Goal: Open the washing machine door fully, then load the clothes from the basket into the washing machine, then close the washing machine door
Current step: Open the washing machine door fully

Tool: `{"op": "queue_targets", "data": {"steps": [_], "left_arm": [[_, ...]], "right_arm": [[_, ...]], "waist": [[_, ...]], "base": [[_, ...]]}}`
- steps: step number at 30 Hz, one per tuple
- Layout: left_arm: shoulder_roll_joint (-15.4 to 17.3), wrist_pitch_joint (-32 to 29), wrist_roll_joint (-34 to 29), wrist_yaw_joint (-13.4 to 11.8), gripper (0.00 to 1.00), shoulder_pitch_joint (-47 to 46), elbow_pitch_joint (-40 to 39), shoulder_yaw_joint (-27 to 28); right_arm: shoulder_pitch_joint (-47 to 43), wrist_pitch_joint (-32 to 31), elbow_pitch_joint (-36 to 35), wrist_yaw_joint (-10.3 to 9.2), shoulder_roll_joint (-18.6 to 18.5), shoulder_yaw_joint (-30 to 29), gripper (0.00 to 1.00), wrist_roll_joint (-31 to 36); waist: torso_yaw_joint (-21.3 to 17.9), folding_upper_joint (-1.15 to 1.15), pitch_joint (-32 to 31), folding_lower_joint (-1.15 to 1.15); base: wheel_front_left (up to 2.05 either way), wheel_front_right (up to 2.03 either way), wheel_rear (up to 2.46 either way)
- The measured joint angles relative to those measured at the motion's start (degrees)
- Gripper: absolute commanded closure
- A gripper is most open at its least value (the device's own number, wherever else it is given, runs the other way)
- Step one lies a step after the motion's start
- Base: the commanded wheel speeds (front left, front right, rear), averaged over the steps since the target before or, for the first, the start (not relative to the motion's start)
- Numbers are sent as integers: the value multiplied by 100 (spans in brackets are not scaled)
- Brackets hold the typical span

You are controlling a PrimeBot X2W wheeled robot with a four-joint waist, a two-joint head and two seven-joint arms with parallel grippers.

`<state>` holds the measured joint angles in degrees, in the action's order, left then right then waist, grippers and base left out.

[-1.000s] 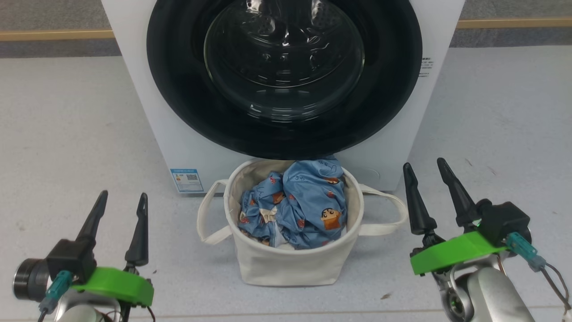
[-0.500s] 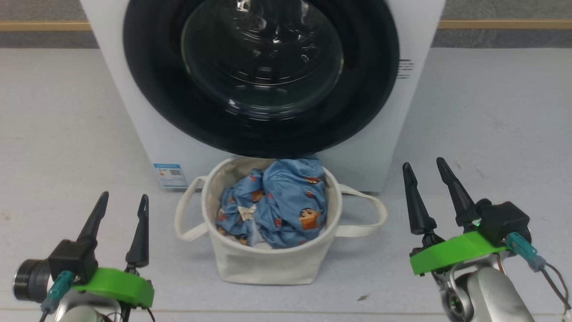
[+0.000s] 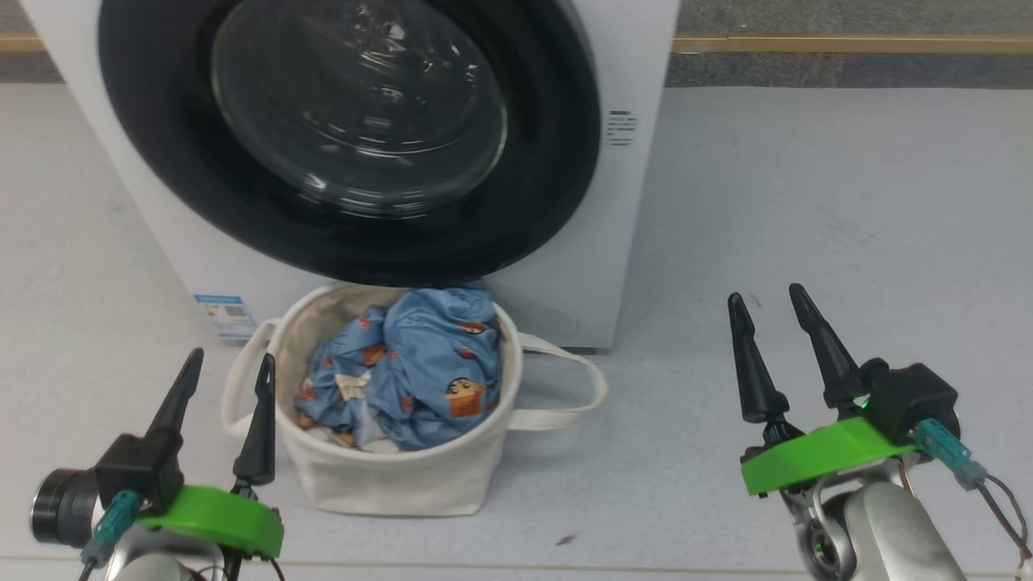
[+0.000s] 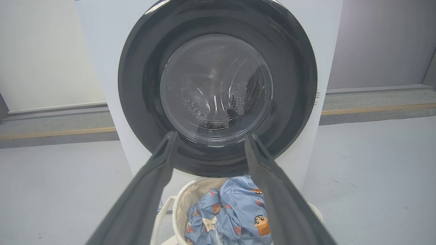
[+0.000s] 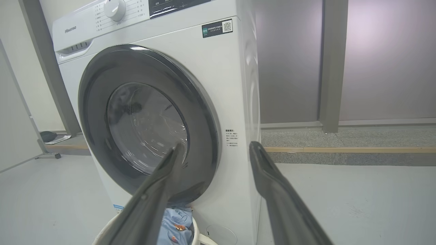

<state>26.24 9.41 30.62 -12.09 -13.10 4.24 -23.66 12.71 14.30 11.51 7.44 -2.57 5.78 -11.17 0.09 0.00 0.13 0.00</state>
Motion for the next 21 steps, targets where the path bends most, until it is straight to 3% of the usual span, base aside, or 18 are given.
{"op": "queue_targets", "data": {"steps": [10, 21], "left_arm": [[-11, 132, 4, 78, 0, -2, 53, -53], [-21, 283, -2, 169, 0, -2, 91, -86]], "right_arm": [[0, 0, 25, 0, -27, -36, 0, 31], [0, 0, 42, 0, -27, -43, 0, 91]], "waist": [[-14, 0, -23, -1], [-19, 0, -32, 0]], "base": [[83, 92, -175], [13, 13, -27]]}}
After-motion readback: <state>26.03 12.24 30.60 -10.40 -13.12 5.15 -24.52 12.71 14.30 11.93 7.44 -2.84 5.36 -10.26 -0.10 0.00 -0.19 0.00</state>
